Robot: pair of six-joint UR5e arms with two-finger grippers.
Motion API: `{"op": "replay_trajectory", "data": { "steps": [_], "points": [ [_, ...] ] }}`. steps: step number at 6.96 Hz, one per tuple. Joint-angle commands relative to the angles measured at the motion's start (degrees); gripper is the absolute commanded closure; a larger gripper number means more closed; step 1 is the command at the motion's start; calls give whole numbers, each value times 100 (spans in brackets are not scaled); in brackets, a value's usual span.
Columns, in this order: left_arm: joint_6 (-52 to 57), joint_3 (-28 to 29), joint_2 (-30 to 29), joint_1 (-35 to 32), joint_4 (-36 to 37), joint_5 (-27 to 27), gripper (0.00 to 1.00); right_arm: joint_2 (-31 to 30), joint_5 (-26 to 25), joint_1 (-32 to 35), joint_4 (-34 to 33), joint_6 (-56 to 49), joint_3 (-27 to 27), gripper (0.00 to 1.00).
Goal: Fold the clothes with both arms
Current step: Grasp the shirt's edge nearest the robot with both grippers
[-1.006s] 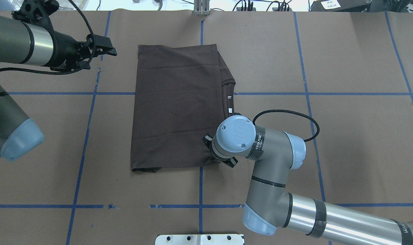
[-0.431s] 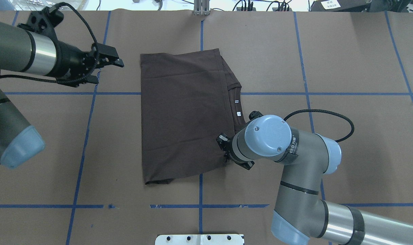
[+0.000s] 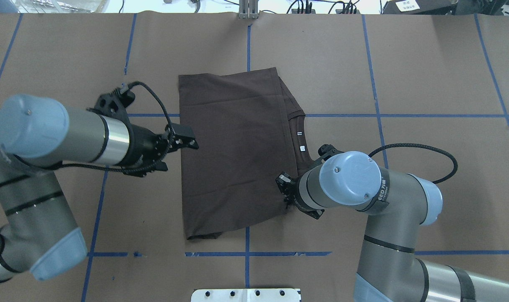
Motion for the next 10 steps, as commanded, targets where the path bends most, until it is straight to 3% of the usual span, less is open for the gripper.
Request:
{"op": "replay_trajectory", "data": {
  "steps": [1, 3, 6, 7, 9, 10],
  "points": [
    [-710, 10, 205, 1446, 472, 1321, 1, -137, -46, -135, -2, 78, 143, 100],
    [-842, 455, 181, 1874, 608, 1479, 3, -189, -64, -178, -2, 79, 135, 100],
    [-957, 529, 163, 1998, 626, 1470, 14, -198, -64, -188, 7, 105, 135, 100],
    [-966, 529, 180, 1989, 626, 1470, 31, -198, -64, -196, 7, 105, 135, 100],
    [-1036, 573, 215, 1989, 626, 1453, 100, -198, -64, -188, 7, 105, 143, 100],
    [-1036, 555, 207, 1989, 626, 1444, 100, -198, -64, -188, 7, 105, 143, 100]
  ]
}}
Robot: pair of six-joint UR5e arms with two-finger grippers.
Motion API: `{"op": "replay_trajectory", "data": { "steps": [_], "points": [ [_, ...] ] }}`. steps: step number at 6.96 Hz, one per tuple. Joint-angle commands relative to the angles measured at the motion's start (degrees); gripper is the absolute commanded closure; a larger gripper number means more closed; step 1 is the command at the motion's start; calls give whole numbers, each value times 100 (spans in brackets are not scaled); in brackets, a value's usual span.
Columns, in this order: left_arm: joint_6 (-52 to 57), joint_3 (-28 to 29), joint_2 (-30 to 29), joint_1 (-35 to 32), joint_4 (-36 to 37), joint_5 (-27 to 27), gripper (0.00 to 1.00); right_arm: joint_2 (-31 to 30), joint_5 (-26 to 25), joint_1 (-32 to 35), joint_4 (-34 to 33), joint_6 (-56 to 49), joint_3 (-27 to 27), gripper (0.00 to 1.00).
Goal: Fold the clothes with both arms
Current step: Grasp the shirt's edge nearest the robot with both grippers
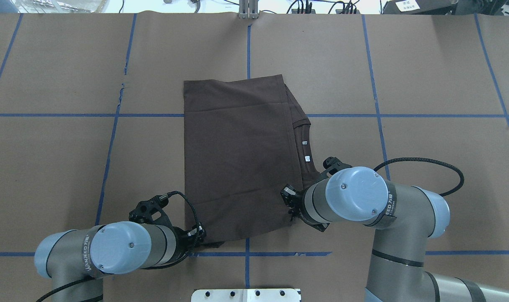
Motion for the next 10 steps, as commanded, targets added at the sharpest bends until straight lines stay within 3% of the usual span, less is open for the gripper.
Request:
{"op": "replay_trajectory", "data": {
  "steps": [1, 3, 4, 6, 7, 8, 10],
  "points": [
    [0, -73, 1, 0, 0, -21, 100, 0, 0, 1, 0, 0, 4, 100],
    [9, -327, 27, -35, 9, -39, 100, -9, -9, -86, 0, 9, 21, 100],
    [70, -834, 105, -61, 218, -308, 100, -148, -270, -426, 9, 296, 169, 100],
    [79, -1635, 167, -96, 623, -619, 100, -885, -1200, -1262, -9, 736, 1342, 100],
    [140, -1752, 150, -244, 876, -610, 100, -836, -1204, -977, -305, 730, 1531, 100],
    [515, -1683, 11, -707, 957, -619, 100, -470, -1169, -479, -525, 608, 1237, 100],
    [1019, -1238, -418, -1622, 967, -724, 100, 375, -346, 708, -545, 160, 271, 100]
  ]
}}
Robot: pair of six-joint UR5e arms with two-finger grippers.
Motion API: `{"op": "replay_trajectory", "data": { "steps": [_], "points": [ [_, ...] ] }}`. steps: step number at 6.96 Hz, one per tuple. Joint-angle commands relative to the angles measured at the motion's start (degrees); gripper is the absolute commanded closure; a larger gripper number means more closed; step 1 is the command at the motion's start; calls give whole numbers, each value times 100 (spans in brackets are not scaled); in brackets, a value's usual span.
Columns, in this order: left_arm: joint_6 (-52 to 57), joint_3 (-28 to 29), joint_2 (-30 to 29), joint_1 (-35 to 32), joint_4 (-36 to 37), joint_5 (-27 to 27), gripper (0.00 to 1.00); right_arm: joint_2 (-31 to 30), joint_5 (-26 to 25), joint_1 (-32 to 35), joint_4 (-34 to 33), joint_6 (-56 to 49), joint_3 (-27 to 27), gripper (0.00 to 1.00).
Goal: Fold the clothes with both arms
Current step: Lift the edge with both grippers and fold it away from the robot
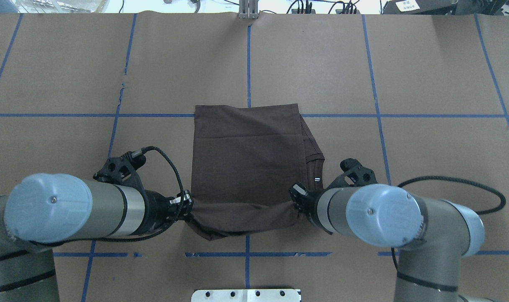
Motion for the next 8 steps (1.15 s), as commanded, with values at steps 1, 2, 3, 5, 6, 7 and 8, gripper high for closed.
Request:
{"op": "replay_trajectory", "data": {
  "steps": [1, 2, 3, 5, 6, 7, 8],
  "points": [
    [317, 863, -601, -642, -10, -42, 100, 702, 481, 836, -8, -284, -793, 100],
    [657, 1130, -752, -826, -54, -42, 100, 1010, 551, 960, 10, -294, -1214, 100],
    [869, 1341, -771, -985, -176, -33, 100, 1213, 648, 1118, 19, -311, -1558, 100],
    [1134, 2147, -1076, -1275, -650, 2, 100, 1521, 876, 1400, 19, -574, -2147, 100],
    [1422, 2726, -1331, -1416, -878, 150, 100, 1740, 973, 1523, 88, -784, -2620, 100],
    [1712, 3654, -1629, -1504, -1342, 491, 100, 2047, 1113, 1742, 916, -1021, -3652, 100],
    [2133, 4908, -2041, -1784, -2121, 625, 56, 2450, 1384, 2083, 1611, -1397, -4724, 12]
  ]
}}
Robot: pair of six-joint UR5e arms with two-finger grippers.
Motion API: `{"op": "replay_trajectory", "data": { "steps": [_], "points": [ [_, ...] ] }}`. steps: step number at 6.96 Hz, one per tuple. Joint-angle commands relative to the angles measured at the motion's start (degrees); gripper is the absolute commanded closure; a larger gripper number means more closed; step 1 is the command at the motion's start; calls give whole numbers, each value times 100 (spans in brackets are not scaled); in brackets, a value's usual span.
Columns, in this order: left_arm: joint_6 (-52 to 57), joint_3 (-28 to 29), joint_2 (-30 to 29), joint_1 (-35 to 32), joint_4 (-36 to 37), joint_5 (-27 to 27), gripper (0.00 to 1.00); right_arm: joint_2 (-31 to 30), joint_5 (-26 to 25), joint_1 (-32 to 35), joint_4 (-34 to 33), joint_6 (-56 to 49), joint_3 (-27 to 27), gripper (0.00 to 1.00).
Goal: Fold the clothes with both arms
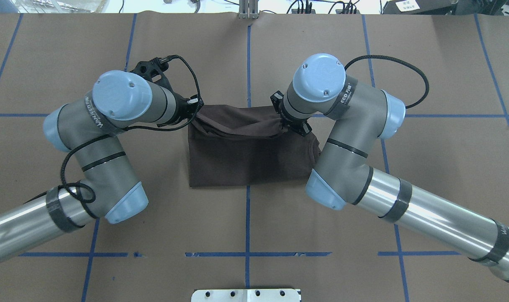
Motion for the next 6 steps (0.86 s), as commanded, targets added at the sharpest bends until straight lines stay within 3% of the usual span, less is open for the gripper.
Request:
{"op": "replay_trajectory", "data": {
  "steps": [1, 2, 4, 5, 6],
  "points": [
    [662, 2099, -543, -479, -1759, 229, 2, 1174, 466, 732, 1029, -1006, -2421, 0],
    [673, 2055, -544, -638, -2160, 159, 0, 1216, 1112, 1171, 1031, -1404, -2390, 0],
    [691, 1512, -274, -674, -2156, 141, 0, 981, 1241, 1255, 1040, -1495, -2093, 0],
    [786, 1170, 33, -735, -2182, 98, 0, 379, 1285, 1307, 1048, -1791, -1543, 0],
    [1649, 1036, 393, -840, -2287, -251, 0, -323, 1285, 1368, 1057, -2804, -1050, 0]
  ]
}}
